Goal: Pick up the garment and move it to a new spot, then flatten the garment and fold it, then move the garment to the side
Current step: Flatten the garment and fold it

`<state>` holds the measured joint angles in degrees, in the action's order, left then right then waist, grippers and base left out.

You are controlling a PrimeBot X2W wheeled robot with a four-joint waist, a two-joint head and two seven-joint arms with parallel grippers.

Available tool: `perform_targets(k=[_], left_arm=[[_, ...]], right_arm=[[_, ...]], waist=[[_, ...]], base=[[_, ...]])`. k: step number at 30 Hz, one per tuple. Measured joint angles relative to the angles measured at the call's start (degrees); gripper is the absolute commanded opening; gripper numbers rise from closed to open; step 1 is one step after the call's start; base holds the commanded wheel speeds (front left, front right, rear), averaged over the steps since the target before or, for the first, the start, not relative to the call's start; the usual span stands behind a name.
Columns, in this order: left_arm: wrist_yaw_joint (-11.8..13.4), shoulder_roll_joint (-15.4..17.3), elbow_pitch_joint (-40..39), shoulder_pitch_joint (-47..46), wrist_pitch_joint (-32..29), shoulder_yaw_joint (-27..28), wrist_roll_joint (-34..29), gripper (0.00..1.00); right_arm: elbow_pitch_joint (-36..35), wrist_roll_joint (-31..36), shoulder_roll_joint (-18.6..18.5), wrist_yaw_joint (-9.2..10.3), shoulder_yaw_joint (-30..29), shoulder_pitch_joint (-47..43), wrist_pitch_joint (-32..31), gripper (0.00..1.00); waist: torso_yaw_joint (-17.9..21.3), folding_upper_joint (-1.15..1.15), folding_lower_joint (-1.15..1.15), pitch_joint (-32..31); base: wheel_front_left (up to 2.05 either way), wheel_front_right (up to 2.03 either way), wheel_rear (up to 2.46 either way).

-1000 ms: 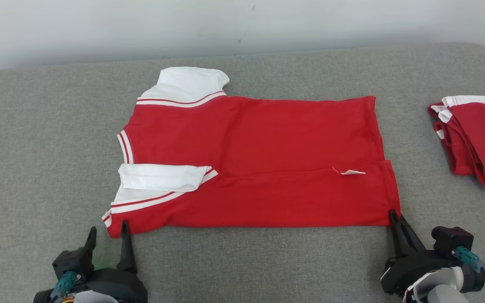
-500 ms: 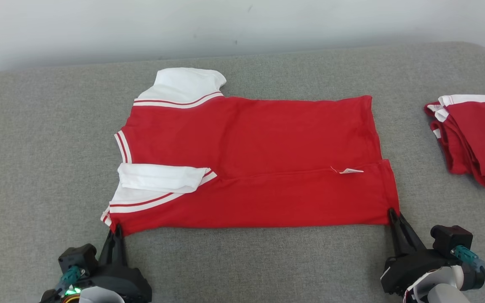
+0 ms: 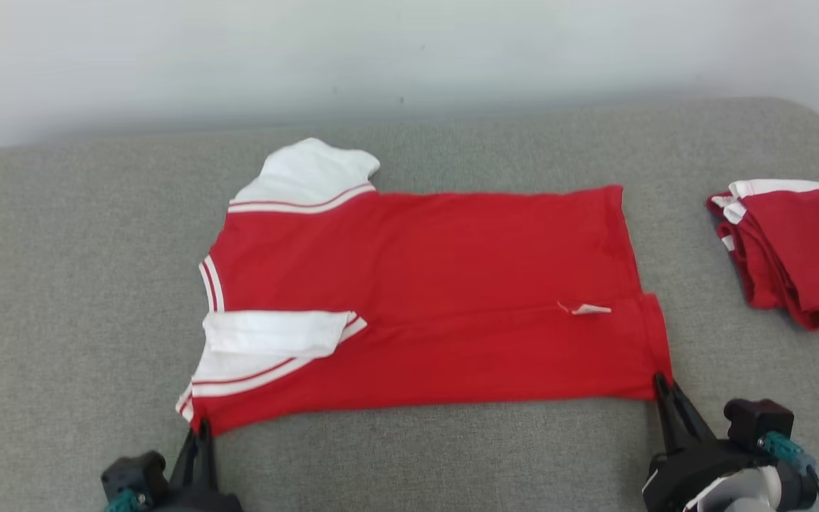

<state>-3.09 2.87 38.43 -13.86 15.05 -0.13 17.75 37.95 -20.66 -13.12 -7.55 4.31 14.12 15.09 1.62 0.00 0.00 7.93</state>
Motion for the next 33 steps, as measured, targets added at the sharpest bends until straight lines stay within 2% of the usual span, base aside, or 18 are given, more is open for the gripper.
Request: perform_targets(k=[12,19,20,21,22,28,33], left_arm=[[-0.88,-0.03,1.66,8.21,0.00,-0.59,0.45,0.00],[-0.71,-0.04,1.66,10.33,0.00,-1.36,0.66,0.00],[-0.41,-0.07,1.15,10.33,0.00,-1.40,0.45,0.28],[-0.35,-0.07,0.66,10.29,0.00,-1.37,0.32,1.00],[-0.04,-0.04,0.12,10.20,0.00,-1.37,0.16,1.00],[1.08,-0.02,-4.49,7.05,0.00,-1.20,-2.02,1.00],[0.16,0.64,-4.03,1.66,0.00,-2.00,-4.53,1.00]], right_arm=[[1.43,-1.53,0.27,0.00,1.56,-5.13,0.00,0.00],[1.34,-1.93,0.03,0.00,1.12,-6.63,-0.01,0.00],[1.26,-1.65,0.03,0.00,0.75,-6.62,-0.01,0.22],[1.10,-1.42,0.11,0.00,0.30,-6.53,-0.01,0.88],[0.78,-1.31,0.24,0.00,-0.18,-6.31,-0.01,1.00],[-2.54,0.81,0.19,0.00,-2.52,-3.00,0.00,1.00],[-2.52,1.27,-0.66,0.00,-1.66,1.68,-0.01,1.00]], waist=[[-0.56,0.00,0.01,-6.87],[-1.09,0.00,0.01,-7.75],[-1.15,0.00,0.01,-7.60],[-1.21,0.00,0.01,-7.39],[-1.26,0.00,0.01,-7.13],[-1.69,0.00,0.00,-4.55],[-2.17,0.01,0.00,-1.44]], base=[[0.00,0.00,0.00],[0.00,0.00,0.00],[0.00,0.00,0.00],[0.00,0.00,0.00],[0.00,0.00,0.00],[0.00,0.00,0.00],[0.00,0.00,0.00]])
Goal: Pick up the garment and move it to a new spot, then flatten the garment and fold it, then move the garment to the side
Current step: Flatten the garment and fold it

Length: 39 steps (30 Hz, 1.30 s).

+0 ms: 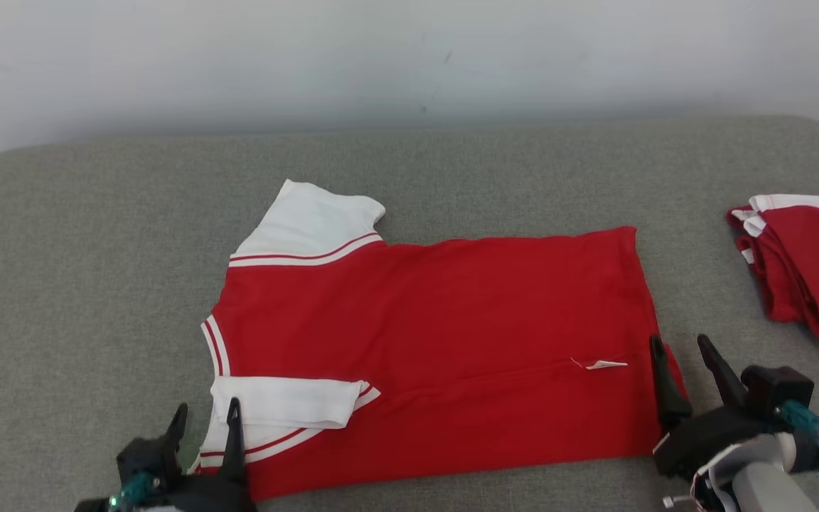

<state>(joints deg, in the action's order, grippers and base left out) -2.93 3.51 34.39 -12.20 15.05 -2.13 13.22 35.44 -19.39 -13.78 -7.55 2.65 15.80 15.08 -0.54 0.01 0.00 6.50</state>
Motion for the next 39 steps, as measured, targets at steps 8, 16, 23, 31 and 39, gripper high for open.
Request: perform_targets(k=[8,16,23,31,39], left_arm=[[-2.70,5.57,3.78,-16.53,-9.27,-3.80,-2.43,1.00],[-4.22,9.51,5.05,-31.11,-21.30,-9.72,-1.92,1.00],[-4.63,12.81,3.42,-40.08,-30.04,-20.03,4.68,1.00],[-4.61,17.37,2.10,-45.86,-36.29,-29.06,11.74,1.00],[-4.63,20.73,1.58,-50.07,-41.43,-36.49,18.34,1.00]], right_arm=[[3.07,-0.52,-3.58,0.00,6.03,13.39,-5.09,1.00],[7.40,-3.10,-6.53,0.00,10.60,24.35,-12.89,1.00],[10.21,-6.98,-8.48,0.00,14.81,30.12,-20.16,1.00],[12.38,-10.55,-9.45,0.00,17.91,34.60,-26.82,1.00],[13.22,-12.93,-9.47,0.00,21.80,38.96,-30.75,0.49]], waist=[[-0.58,0.00,-0.01,5.17],[-0.68,0.01,-0.01,9.61],[-0.31,0.01,-0.01,12.14],[0.44,0.01,-0.01,13.96],[1.01,0.00,0.00,16.90]], base=[[0.00,0.00,0.00],[0.00,0.00,0.00],[0.00,0.00,0.00],[0.00,0.00,0.00],[0.00,0.00,0.00]])
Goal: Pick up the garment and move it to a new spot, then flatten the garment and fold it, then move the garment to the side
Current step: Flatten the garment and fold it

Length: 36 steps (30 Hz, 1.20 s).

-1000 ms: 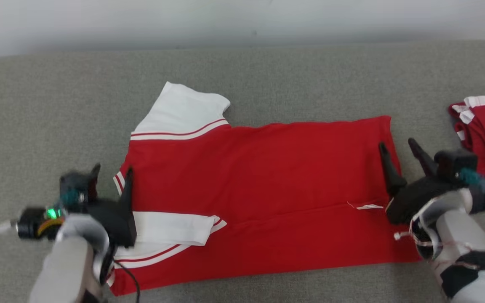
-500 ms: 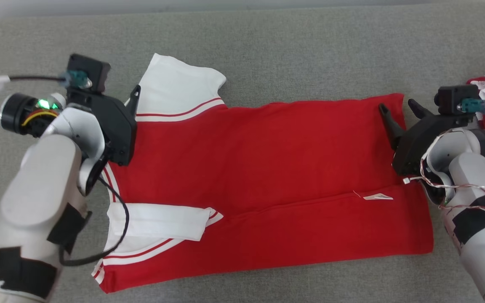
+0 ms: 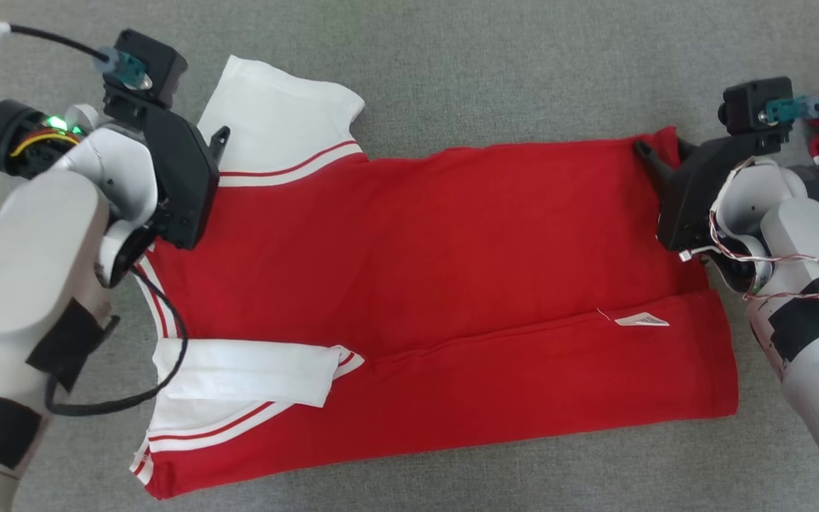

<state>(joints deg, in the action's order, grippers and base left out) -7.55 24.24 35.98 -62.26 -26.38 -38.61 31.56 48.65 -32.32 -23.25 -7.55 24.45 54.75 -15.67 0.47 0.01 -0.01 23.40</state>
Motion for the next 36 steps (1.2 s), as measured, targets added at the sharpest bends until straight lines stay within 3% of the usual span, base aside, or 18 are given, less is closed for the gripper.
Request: perform_targets(k=[2,3,19,35,36], left_arm=[[0.01,0.81,-0.07,-1.09,-0.66,-1.14,1.32,1.00],[0.01,1.30,-0.09,-1.58,-0.77,-1.70,1.66,1.00],[0.01,6.30,1.08,-7.06,-4.26,-3.82,10.77,1.00],[0.77,6.84,4.31,-11.50,-5.45,-2.69,14.52,0.99],[0.77,6.83,4.37,-11.56,-5.37,-2.79,14.51,0.63]], right_arm=[[-0.55,-0.57,-0.25,0.00,1.11,0.72,-0.40,0.13],[-0.97,-1.08,-0.27,0.00,1.46,0.81,-0.35,0.00],[-5.92,-4.61,-1.45,-0.07,6.65,3.95,3.12,0.00],[-8.01,-7.81,-0.80,-0.35,9.99,5.78,6.62,0.00],[-8.01,-7.97,-0.80,-0.35,10.11,5.85,6.75,0.00]], waist=[[0.16,0.00,0.00,0.75],[0.26,0.00,0.00,1.09],[3.90,-0.01,0.01,6.69],[7.79,-0.01,0.02,10.81],[7.83,-0.02,0.01,10.88]], base=[[0.00,0.00,0.00],[0.00,0.00,0.00],[0.00,0.00,0.00],[0.00,0.00,0.00],[0.00,0.00,0.00]])
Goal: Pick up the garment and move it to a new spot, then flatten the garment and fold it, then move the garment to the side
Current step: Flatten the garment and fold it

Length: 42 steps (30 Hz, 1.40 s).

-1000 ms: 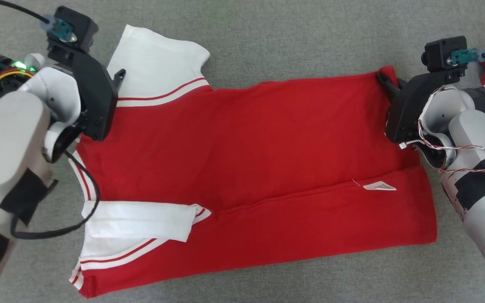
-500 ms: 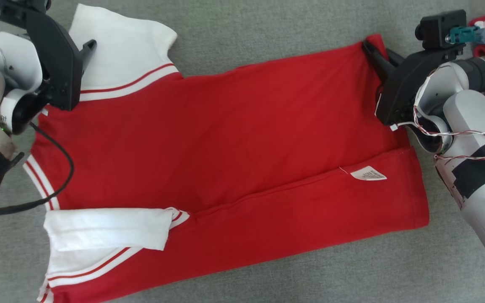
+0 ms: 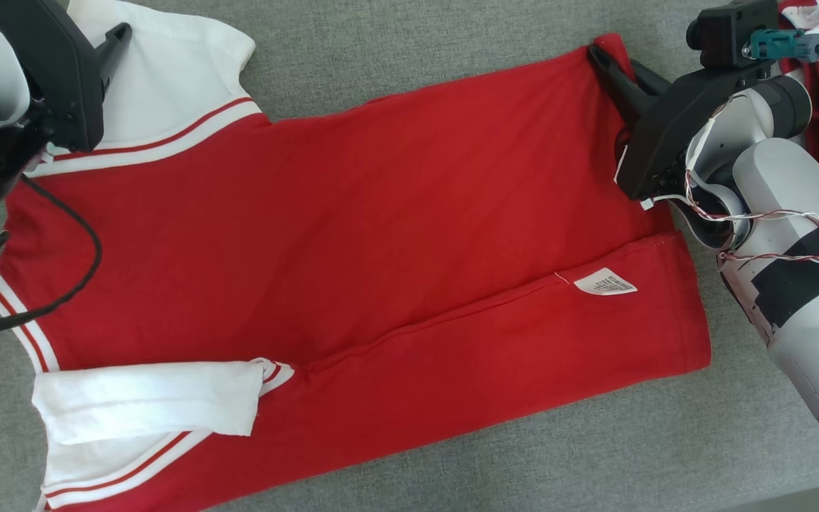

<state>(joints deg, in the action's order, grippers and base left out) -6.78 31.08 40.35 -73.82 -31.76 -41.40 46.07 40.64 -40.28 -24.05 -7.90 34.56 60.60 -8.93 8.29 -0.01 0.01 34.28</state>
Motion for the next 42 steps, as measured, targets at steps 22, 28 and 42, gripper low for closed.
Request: perform_targets(k=[22,28,42], left_arm=[[-0.73,-2.10,-2.67,7.82,20.41,-3.11,2.37,0.00],[-0.73,-1.60,-4.85,12.43,27.04,-5.66,3.56,0.00],[-0.74,-0.19,-9.76,25.79,38.95,-7.72,7.89,0.00]], right_arm=[[10.46,-2.00,0.57,0.33,-0.04,-6.77,11.25,0.00],[14.23,-1.74,1.97,0.34,-0.47,-9.73,16.70,0.00],[17.25,2.80,2.77,0.34,-6.33,-14.56,23.85,0.00]], waist=[[-3.07,0.02,-0.01,-9.97],[-4.53,0.01,-0.01,-14.69],[-8.10,0.01,0.00,-24.75]], base=[[0.00,0.00,0.00],[0.00,0.00,0.00],[0.00,0.00,0.00]])
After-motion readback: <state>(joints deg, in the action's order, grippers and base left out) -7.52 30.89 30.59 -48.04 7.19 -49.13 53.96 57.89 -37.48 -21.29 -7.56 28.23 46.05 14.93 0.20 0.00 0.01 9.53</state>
